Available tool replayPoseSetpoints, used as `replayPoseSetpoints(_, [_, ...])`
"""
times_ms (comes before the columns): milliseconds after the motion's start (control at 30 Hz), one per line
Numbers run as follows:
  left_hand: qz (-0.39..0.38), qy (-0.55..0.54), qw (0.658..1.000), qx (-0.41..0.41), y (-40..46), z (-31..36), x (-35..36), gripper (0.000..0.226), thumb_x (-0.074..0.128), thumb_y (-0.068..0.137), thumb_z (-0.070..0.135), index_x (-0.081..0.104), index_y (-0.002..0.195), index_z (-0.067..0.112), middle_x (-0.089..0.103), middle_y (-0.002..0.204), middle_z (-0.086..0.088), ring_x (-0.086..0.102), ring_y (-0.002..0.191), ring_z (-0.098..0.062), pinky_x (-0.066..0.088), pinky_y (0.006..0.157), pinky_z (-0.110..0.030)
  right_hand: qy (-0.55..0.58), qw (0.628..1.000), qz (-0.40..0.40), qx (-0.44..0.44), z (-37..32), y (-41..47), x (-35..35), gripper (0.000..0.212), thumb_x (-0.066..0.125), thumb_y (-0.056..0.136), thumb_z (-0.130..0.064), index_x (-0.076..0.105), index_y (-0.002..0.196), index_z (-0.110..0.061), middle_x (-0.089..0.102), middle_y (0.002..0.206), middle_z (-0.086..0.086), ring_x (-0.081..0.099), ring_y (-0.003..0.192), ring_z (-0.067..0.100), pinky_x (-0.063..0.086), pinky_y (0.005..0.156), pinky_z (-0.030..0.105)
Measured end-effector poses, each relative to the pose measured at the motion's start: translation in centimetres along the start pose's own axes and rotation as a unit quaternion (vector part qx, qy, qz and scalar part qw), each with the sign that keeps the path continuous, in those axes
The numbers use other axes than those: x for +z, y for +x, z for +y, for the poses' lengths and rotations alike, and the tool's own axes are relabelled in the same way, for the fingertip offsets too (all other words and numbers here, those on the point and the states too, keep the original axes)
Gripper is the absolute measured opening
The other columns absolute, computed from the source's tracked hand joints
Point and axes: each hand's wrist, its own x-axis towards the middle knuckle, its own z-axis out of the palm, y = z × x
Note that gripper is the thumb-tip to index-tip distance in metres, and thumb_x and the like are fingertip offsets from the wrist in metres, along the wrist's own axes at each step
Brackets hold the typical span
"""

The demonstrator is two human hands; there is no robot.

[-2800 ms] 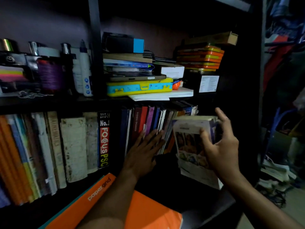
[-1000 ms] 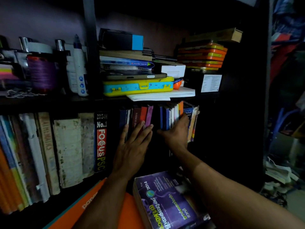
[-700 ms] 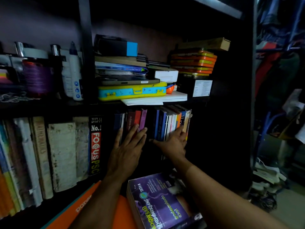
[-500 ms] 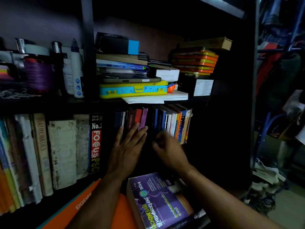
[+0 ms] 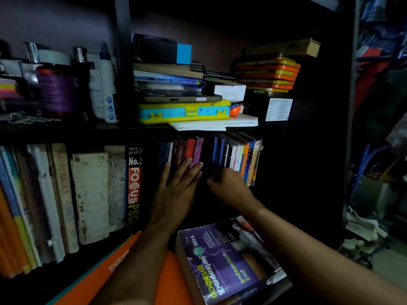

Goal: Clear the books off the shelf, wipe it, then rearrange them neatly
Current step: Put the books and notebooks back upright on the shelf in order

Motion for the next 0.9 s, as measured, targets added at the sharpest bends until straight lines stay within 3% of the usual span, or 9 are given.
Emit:
replayPoseSetpoints(100, [-0.008,0.007,1.0,0.002,0.0,0.1,-0.1,0.065,0.076,0.081,0.025,0.057,0.142,0.018,0.033,0.164,0.006,0.021,0.155,-0.022,0.002,0.125,-0.057,-0.089,0.993,-0.061,-0.042,0.3,1.0,-1.0,0.027,0.066,0.095,-0.025,0.056,0.071,-0.019,0.052,0.065,-0.006,0.05,0.056,0.004,0.039,0.054,0.02])
replayPoseSetpoints(233, [-0.005,0.01,1.0,0.005,0.1,0.0,0.1,0.065,0.076,0.08,0.026,0.058,0.142,0.019,0.032,0.164,0.006,0.021,0.155,-0.022,-0.001,0.125,-0.057,-0.129,0.984,-0.105,-0.069,-0.5,1.3,-2.0,0.02,0.063,0.096,-0.027,0.069,0.099,-0.008,0.058,0.075,0.0,0.055,0.062,0.01,0.037,0.054,0.02])
replayPoseSetpoints(300, [-0.007,0.013,1.0,0.006,0.1,0.0,0.4,0.064,0.076,0.08,0.029,0.059,0.141,0.02,0.031,0.165,0.006,0.02,0.156,-0.022,-0.004,0.124,-0.056,-0.106,0.979,-0.152,-0.088,-0.9,-1.1,-2.7,0.021,0.063,0.096,-0.028,0.067,0.113,-0.015,0.067,0.092,0.0,0.065,0.08,0.016,0.049,0.067,0.025])
replayPoseSetpoints(367, [-0.009,0.014,1.0,0.007,0.1,-0.1,0.5,0.065,0.078,0.078,0.031,0.06,0.14,0.021,0.028,0.166,0.006,0.017,0.156,-0.022,-0.005,0.124,-0.057,-0.115,0.958,-0.242,-0.102,-1.2,-5.3,-4.0,0.041,0.065,0.094,-0.038,0.056,0.134,-0.028,0.065,0.125,-0.003,0.063,0.111,0.014,0.052,0.094,0.032])
replayPoseSetpoints(433, [-0.018,0.013,1.0,0.01,-0.1,-0.2,0.3,0.064,0.077,0.078,0.034,0.061,0.139,0.023,0.024,0.167,0.006,0.014,0.157,-0.022,-0.003,0.124,-0.058,-0.158,0.927,-0.322,-0.107,-0.5,-9.9,-5.3,0.073,0.063,0.09,-0.059,0.03,0.152,-0.042,0.034,0.159,-0.012,0.037,0.142,0.009,0.033,0.118,0.033])
replayPoseSetpoints(533, [-0.038,0.013,0.999,0.015,0.3,-0.1,-0.1,0.062,0.076,0.08,0.037,0.061,0.139,0.026,0.018,0.169,0.006,0.008,0.158,-0.022,-0.006,0.123,-0.059,-0.163,0.935,-0.285,-0.134,1.0,-14.4,-7.7,0.104,0.054,0.076,-0.087,-0.008,0.154,-0.055,-0.016,0.164,-0.025,-0.01,0.153,0.001,0.001,0.128,0.039])
replayPoseSetpoints(600, [-0.05,0.014,0.999,0.014,0.1,-0.1,-0.3,0.061,0.074,0.082,0.038,0.06,0.14,0.026,0.015,0.17,0.006,0.005,0.158,-0.023,-0.008,0.123,-0.059,-0.189,0.93,-0.267,-0.166,1.8,-16.0,-7.9,0.11,0.053,0.072,-0.092,-0.012,0.153,-0.055,-0.021,0.163,-0.025,-0.02,0.15,-0.002,-0.007,0.127,0.041])
replayPoseSetpoints(700, [-0.066,0.021,0.997,0.018,-0.3,-0.1,-0.5,0.061,0.072,0.085,0.039,0.057,0.143,0.027,0.01,0.171,0.005,0.002,0.158,-0.023,-0.01,0.122,-0.059,-0.254,0.896,-0.313,-0.188,2.2,-17.2,-7.2,0.104,0.056,0.081,-0.079,-0.015,0.153,-0.054,-0.018,0.164,-0.022,-0.025,0.147,-0.002,-0.012,0.125,0.045])
replayPoseSetpoints(900, [-0.06,0.016,0.998,0.016,-0.3,-0.1,-0.5,0.058,0.076,0.082,0.039,0.063,0.137,0.026,0.014,0.17,0.005,0.007,0.158,-0.022,-0.004,0.124,-0.059,-0.294,0.884,-0.297,-0.211,1.5,-15.9,-7.3,0.096,0.062,0.087,-0.068,-0.005,0.155,-0.052,0.003,0.166,-0.015,0.006,0.152,0.013,0.02,0.122,0.043])
